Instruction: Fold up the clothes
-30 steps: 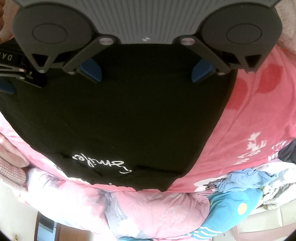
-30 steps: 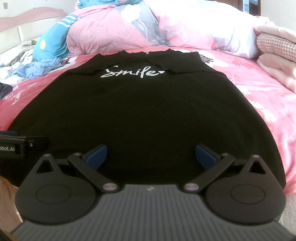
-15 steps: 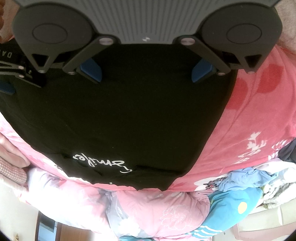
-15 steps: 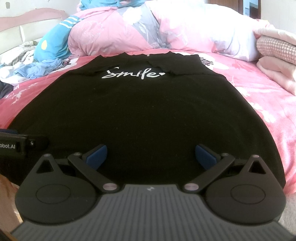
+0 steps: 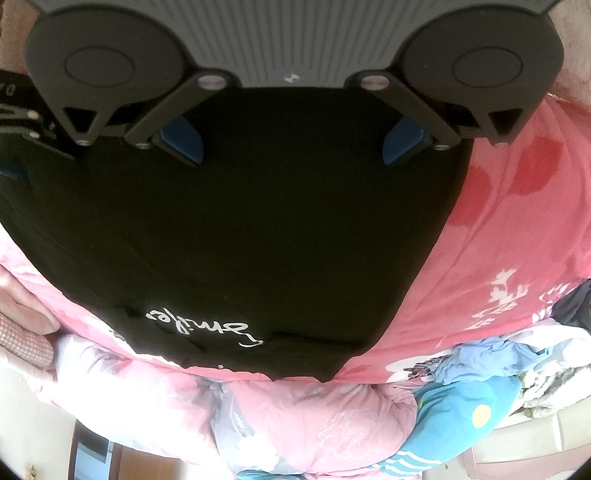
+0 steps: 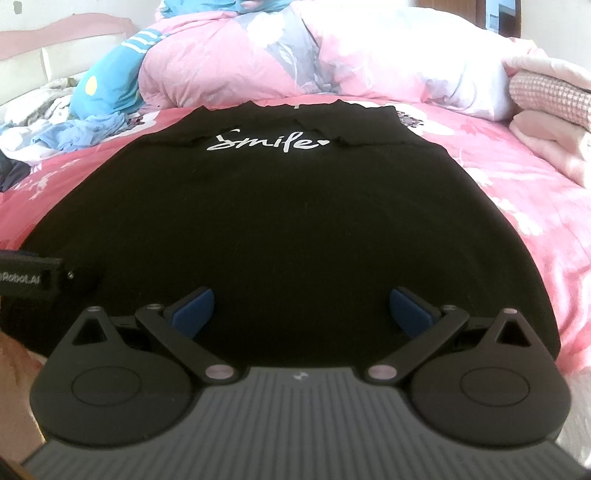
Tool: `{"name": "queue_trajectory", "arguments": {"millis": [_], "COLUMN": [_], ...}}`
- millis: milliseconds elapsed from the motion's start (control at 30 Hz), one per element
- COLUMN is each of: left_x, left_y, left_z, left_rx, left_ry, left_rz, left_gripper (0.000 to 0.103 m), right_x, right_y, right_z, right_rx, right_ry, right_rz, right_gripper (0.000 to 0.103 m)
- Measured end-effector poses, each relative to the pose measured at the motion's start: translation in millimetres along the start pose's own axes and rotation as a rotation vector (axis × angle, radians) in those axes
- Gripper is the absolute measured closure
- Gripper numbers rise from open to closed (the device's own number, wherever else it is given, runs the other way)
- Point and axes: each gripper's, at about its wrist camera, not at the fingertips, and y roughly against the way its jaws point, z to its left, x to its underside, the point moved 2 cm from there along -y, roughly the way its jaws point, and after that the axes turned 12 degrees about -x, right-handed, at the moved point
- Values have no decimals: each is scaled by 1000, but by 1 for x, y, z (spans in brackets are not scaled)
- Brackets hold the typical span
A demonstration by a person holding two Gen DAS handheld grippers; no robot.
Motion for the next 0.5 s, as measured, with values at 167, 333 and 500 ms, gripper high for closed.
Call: {"name": "queue_trajectory", "arguments": {"millis": [167, 333, 500], "left_x": [2, 4, 4], "left_y": [2, 3, 3], "left_z": [-1, -1, 0], "left_rx": [-5, -7, -7], "left_ry": [-3, -2, 0], "left_rz": [-5, -7, -3], "left_gripper": [0, 0, 0], "right_x": [5, 11, 19], "right_y": [7, 13, 19], "right_z": [2, 3, 5], "right_rx": [-11, -16, -20], "right_ry": [4, 19, 39], "right_rz": [24, 36, 62], "right_gripper": [1, 1, 1]}}
